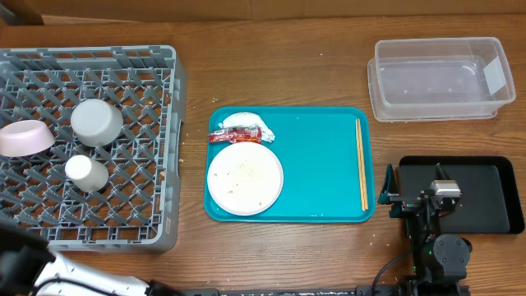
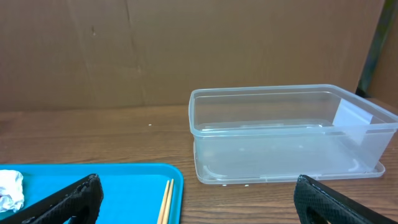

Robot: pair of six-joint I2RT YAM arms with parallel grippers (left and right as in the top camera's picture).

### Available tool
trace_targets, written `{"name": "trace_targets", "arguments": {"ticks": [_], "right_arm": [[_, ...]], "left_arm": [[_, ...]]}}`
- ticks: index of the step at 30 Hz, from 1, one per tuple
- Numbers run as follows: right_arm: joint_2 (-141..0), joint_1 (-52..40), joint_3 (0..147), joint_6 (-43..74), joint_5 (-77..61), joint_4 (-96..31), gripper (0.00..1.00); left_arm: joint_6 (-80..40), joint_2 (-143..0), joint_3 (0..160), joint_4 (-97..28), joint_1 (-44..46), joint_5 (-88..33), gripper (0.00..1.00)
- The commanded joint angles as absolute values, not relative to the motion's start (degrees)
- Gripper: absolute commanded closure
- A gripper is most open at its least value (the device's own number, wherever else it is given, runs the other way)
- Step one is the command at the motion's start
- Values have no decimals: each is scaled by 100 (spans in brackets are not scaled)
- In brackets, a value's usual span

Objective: Sort waste into correct bins and load items into the dishwasher
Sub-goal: 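Lower the pink bowl upside down into the rack's left side and release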

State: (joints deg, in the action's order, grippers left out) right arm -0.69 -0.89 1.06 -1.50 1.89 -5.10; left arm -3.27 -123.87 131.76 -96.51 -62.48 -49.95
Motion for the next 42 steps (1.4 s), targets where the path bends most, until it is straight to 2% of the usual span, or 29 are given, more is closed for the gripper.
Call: {"name": "trace_targets", "arguments": {"ticks": [1, 5, 6, 10, 15, 17, 24, 28, 32, 38, 42], "right_arm": [[-19, -128, 47, -176, 233, -467, 0], [-19, -128, 47, -176, 233, -467, 0], [-19, -128, 45, -176, 233, -467, 0], [-19, -128, 47, -176, 233, -467, 0], [-19, -128, 47, -176, 233, -467, 0], [-19, -128, 47, -176, 233, -467, 0], [-19, -128, 47, -176, 233, -467, 0], [-19, -128, 45, -176, 233, -467, 0], [-19, -128, 45, -176, 233, -467, 0], [-19, -128, 47, -176, 233, -467, 0], [-19, -128, 47, -176, 233, -467, 0]], "left_arm": [[-298, -12370, 13238, -9478, -5581, -4274, 39], [-781, -12370, 13238, -8831, -4934, -3470, 80], [-958, -12370, 13238, -8613, -4794, -3249, 86], [-1299, -12370, 13238, -7964, -4434, -2241, 96], [-1660, -12449, 13235, -7485, -4071, -362, 96], [-1988, -12512, 13231, -7319, -3988, -69, 91], [-2082, -12715, 13227, -6726, -3881, 14, 89], [-2080, -12986, 13225, -6622, -3916, 156, 91], [-2080, -13279, 13225, -6705, -3951, 150, 96], [-2084, -13395, 13225, -7061, -4060, 624, 93], [-2300, -13395, 13225, -7341, -4248, 690, 96]]}}
